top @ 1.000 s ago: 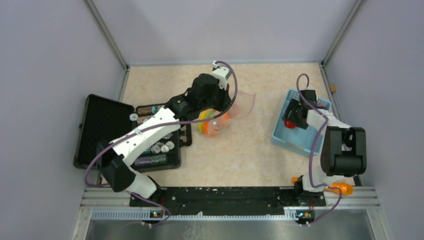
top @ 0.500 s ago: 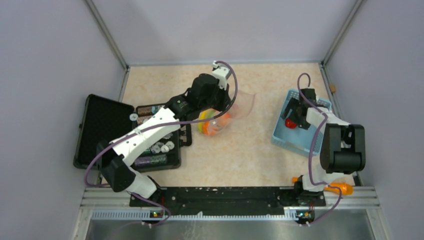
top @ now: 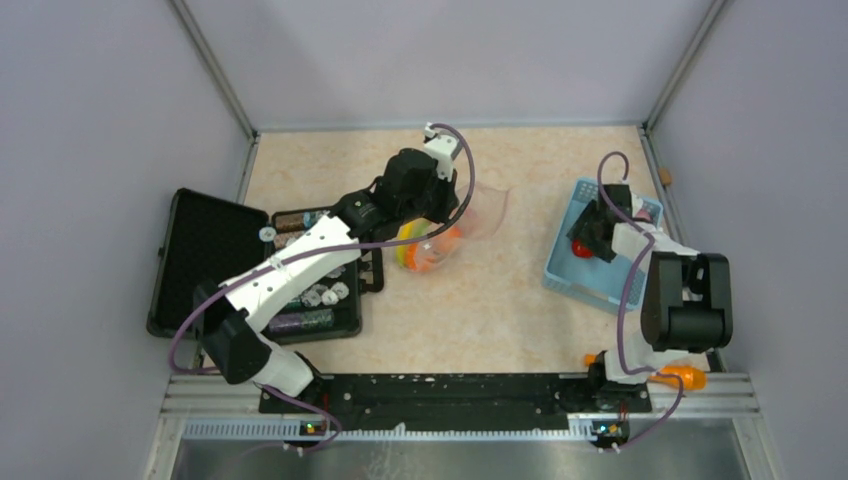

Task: Place the food in the zip-top bag and seal the zipper
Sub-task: Pick up the fake fruit from the bin.

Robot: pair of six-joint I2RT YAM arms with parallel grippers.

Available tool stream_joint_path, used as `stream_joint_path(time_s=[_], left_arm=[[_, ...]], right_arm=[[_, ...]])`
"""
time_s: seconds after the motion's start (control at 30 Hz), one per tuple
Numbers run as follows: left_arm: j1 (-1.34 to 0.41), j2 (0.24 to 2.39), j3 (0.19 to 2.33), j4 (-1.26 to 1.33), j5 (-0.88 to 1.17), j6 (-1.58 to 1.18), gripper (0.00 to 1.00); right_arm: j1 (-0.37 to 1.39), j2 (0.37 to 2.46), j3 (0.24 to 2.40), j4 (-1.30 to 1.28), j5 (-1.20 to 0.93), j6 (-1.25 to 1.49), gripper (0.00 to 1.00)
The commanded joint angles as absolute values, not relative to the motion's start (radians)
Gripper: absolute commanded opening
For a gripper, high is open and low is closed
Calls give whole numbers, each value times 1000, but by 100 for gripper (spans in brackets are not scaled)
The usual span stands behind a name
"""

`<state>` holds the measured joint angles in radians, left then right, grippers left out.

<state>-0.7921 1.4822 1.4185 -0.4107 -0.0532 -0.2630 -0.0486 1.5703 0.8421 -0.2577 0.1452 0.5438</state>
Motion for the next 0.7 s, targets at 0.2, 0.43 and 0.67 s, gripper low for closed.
stream_joint_path(time_s=[0.2, 0.43, 0.67], left_arm=[[-794, 1462, 1414, -379, -44, -257, 0], [-794, 1457, 1411, -379, -43, -255, 0], [-794, 1443, 1397, -364, -51, -260, 0]], right_arm=[[-46, 1516, 842, -234, 151, 557, 51], [-46, 1507, 835, -225, 126, 554, 26], [-46, 1518, 823, -215, 107, 582, 0]])
